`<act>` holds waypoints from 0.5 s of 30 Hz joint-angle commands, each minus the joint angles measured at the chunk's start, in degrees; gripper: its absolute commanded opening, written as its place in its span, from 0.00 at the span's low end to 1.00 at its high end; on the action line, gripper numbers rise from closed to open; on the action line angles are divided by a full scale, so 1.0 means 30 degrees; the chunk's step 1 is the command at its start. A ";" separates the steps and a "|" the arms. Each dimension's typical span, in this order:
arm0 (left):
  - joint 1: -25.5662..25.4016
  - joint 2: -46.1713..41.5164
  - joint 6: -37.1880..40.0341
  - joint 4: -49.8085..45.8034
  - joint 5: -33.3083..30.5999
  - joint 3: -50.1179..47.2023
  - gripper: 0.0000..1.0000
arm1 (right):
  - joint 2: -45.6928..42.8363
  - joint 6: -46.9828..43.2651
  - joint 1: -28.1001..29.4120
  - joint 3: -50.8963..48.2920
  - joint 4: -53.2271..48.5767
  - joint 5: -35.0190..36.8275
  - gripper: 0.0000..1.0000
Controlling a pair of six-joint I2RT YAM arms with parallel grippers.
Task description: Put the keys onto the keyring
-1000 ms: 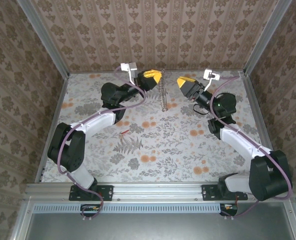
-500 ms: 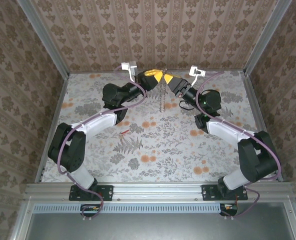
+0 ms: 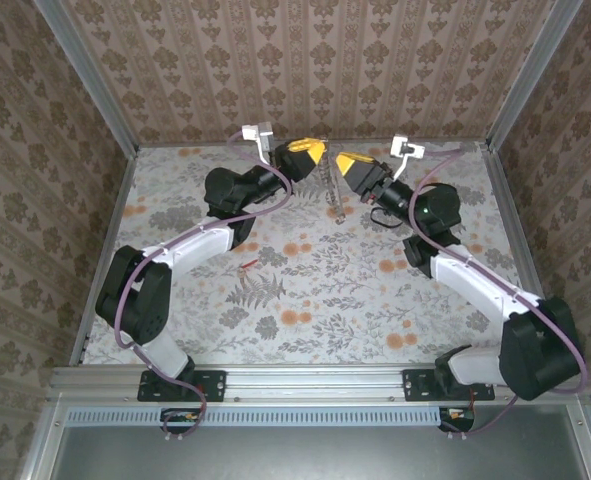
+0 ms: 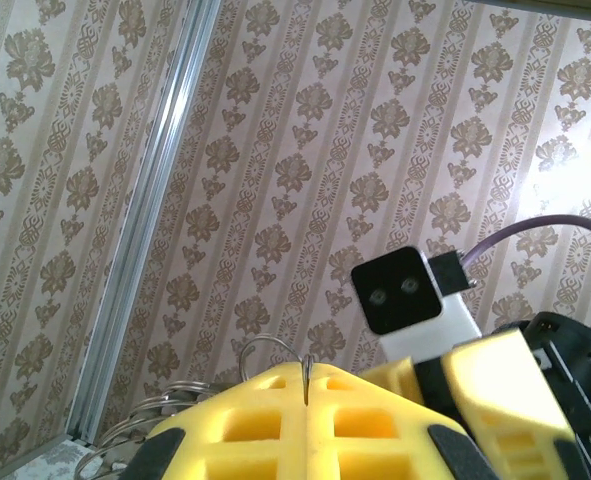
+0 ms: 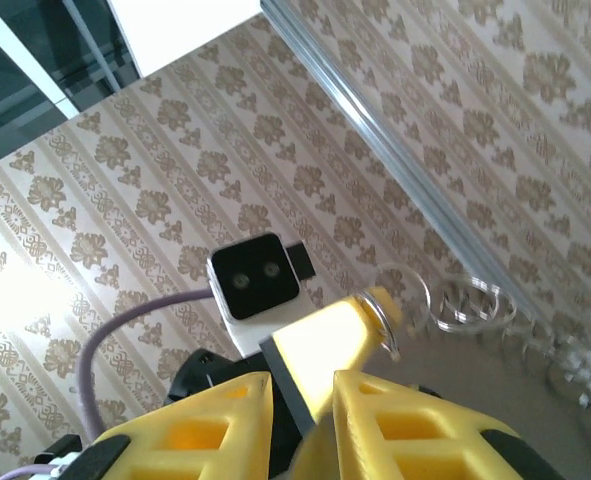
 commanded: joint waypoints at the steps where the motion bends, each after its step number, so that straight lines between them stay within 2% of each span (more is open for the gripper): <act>1: -0.0076 -0.0078 -0.0639 0.1111 -0.0166 0.0674 0.00 | -0.0310 -0.0727 -0.0490 0.0601 -0.0652 -0.0602 0.26; 15: 0.0186 0.1109 -0.4598 0.1118 0.1559 0.2732 0.00 | 0.2361 0.0652 -0.0561 0.2947 0.1522 -0.2528 0.27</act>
